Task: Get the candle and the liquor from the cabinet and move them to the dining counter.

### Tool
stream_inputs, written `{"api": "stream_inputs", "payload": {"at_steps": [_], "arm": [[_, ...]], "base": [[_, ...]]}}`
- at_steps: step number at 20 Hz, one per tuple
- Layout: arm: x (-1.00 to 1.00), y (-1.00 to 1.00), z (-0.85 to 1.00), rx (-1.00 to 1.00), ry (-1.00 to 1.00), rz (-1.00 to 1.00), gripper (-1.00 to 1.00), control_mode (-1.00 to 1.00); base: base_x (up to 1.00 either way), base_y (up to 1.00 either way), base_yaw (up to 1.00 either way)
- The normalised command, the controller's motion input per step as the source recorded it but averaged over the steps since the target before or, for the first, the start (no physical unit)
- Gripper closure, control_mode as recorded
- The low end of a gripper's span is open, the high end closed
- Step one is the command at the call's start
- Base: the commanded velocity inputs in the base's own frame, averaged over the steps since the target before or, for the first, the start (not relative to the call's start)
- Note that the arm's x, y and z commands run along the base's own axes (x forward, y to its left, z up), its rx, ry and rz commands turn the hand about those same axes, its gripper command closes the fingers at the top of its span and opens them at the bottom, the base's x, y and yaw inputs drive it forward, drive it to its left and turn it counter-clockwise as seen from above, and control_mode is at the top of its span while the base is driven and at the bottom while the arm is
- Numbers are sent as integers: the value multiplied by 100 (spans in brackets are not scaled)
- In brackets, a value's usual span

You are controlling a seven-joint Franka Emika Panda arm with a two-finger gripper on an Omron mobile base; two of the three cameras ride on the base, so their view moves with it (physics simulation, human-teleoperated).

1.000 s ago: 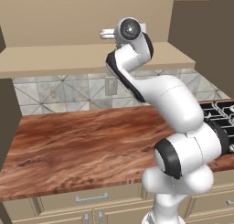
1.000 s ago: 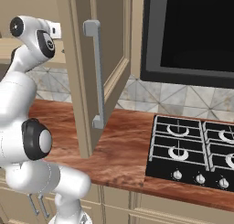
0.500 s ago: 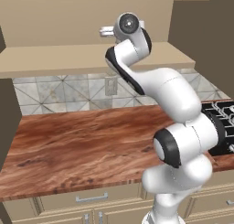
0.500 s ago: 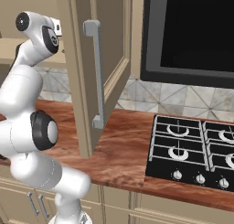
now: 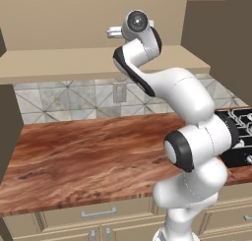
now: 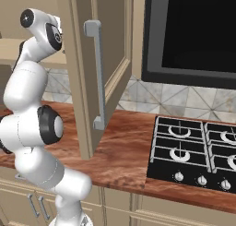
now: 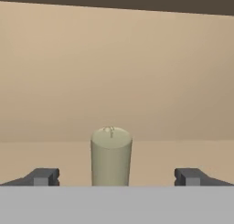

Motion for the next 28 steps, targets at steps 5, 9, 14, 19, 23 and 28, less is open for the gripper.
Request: {"api": "stream_inputs", "payload": {"at_steps": [5,9,14,19,23,28], "arm": [[10,0,-1,0,1,0,-100,-100],[10,0,-4,0,2,0,100,-100],[7,0,-6,0,0,0,100,-100],[2,0,-1,0,0,0,100,-100],[0,0,0,0,0,0,100,-100],[0,0,0,0,0,0,100,-100]], "base": [[0,0,0],[0,0,0],[0,0,0],[0,0,0],[0,0,0],[0,0,0]]}}
